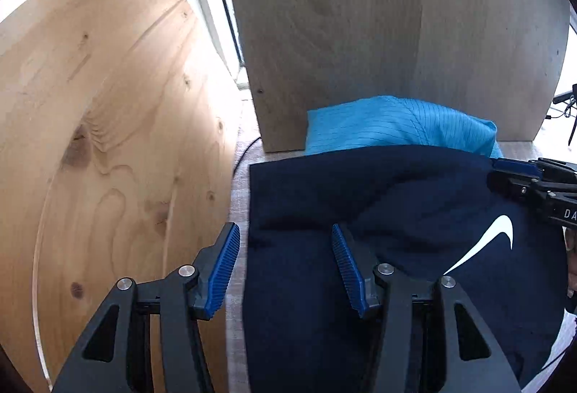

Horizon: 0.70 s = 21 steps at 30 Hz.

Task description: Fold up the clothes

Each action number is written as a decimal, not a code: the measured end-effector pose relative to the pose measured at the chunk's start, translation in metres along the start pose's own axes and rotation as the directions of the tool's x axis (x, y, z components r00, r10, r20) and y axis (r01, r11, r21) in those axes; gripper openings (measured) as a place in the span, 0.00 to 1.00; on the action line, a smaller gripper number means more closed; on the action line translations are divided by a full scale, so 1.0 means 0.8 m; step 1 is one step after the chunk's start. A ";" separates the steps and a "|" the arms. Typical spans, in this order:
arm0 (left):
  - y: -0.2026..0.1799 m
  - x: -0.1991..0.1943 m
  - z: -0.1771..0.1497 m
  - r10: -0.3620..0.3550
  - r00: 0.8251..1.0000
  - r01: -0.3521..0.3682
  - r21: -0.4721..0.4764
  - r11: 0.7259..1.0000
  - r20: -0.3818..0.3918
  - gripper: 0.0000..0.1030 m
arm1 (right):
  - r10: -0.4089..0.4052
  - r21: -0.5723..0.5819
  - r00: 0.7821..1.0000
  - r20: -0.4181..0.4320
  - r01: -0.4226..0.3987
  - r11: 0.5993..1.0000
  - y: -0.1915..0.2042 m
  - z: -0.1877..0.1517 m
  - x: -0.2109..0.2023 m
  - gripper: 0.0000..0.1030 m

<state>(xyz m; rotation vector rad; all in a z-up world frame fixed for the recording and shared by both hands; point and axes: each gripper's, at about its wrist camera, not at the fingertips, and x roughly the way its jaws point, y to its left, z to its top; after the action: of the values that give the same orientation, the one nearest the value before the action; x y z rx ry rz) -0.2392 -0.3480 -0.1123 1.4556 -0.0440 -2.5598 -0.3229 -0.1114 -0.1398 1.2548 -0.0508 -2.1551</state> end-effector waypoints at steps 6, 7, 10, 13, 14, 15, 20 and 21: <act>0.007 -0.082 -0.055 -0.009 0.998 0.010 -0.010 1.000 0.060 0.53 | 0.082 -0.085 0.994 0.072 -0.076 0.993 0.043 -0.048 -0.094 0.52; 0.004 -0.090 -0.071 -0.015 0.998 0.015 -0.009 1.000 0.058 0.54 | 0.081 -0.106 0.995 0.062 -0.075 0.992 0.053 -0.065 -0.100 0.57; -0.009 -0.098 -0.120 -0.088 0.996 0.089 -0.031 0.996 0.023 0.54 | 0.069 -0.156 0.997 0.029 -0.063 0.986 0.082 -0.119 -0.111 0.57; -0.029 -0.086 -0.169 -0.073 0.997 0.072 -0.007 0.997 -0.037 0.54 | 0.056 -0.176 0.998 -0.032 -0.061 0.983 0.099 -0.168 -0.104 0.57; -0.030 -0.082 -0.181 -0.073 0.996 0.072 -0.009 0.997 -0.059 0.54 | 0.057 -0.185 0.997 -0.059 -0.067 0.980 0.103 -0.182 -0.101 0.57; -0.028 -0.081 -0.190 -0.065 0.995 0.064 -0.016 0.998 -0.070 0.56 | 0.045 -0.202 0.996 -0.078 -0.060 0.978 0.105 -0.194 -0.103 0.57; -0.006 -0.105 -0.229 -0.026 0.996 0.020 -0.074 0.997 -0.080 0.57 | -0.004 -0.231 0.993 -0.115 -0.023 0.973 0.103 -0.240 -0.134 0.57; -0.001 -0.113 -0.234 -0.010 0.997 0.004 -0.081 0.997 -0.073 0.57 | -0.009 -0.221 0.994 -0.107 -0.015 0.975 0.100 -0.244 -0.145 0.57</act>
<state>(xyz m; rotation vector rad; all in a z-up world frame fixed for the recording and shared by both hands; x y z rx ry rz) -0.0348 -0.3171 -0.1318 1.5209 0.0747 -2.4802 -0.0879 -0.0594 -0.1302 1.2352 0.2269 -2.0234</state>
